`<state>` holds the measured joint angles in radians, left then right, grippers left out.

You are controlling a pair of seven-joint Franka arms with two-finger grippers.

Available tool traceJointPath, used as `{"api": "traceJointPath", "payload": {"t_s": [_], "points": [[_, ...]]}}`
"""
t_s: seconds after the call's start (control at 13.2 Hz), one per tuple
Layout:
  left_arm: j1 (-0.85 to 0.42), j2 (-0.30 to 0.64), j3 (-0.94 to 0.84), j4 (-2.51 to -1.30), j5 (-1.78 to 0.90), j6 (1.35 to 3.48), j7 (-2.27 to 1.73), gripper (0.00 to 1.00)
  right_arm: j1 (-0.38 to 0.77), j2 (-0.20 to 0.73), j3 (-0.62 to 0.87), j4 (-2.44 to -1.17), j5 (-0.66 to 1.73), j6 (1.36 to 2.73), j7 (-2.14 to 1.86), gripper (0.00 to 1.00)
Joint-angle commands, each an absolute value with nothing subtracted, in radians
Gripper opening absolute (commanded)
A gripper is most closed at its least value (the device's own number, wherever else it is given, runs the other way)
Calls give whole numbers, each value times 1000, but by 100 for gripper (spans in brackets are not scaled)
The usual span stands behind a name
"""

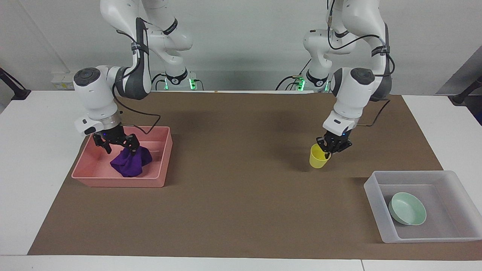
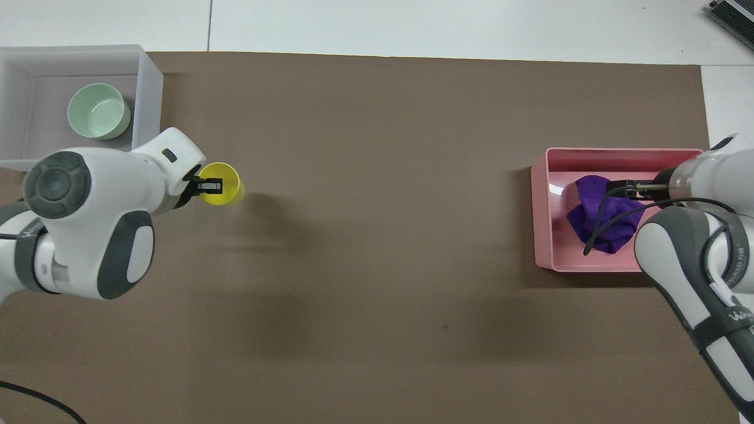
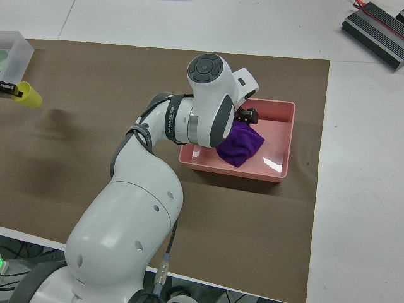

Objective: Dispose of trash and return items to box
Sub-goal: 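Carry the yellow cup into the clear box with the left gripper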

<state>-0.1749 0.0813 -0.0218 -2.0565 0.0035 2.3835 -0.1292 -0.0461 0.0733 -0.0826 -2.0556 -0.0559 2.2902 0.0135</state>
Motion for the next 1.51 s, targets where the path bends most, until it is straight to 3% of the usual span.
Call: {"api": "traceJointPath", "payload": {"t_s": [0.0, 0.3, 0.6, 0.83, 1.21, 1.43], "points": [[-95, 147, -25, -1904, 5, 2306, -78, 0, -23, 22, -61, -1972, -44, 2127, 95, 100], [18, 273, -26, -1659, 5, 2218, -43, 0, 3, -18, -40, -1861, -48, 1927, 152, 100], [107, 435, -31, -1461, -5, 2207, -5, 0, 0, -37, -44, -1663, -55, 1665, 137, 100], [165, 587, -37, -1272, -5, 2160, 43, 0, -9, -51, -51, -1611, -48, 1588, 110, 100], [212, 687, -54, -1232, -3, 2206, 43, 0, 2, -97, -43, -1703, -46, 1624, 107, 100], [213, 678, -52, -1282, -6, 2244, 41, 0, 3, -101, -41, -1706, -48, 1617, 98, 100]]}}
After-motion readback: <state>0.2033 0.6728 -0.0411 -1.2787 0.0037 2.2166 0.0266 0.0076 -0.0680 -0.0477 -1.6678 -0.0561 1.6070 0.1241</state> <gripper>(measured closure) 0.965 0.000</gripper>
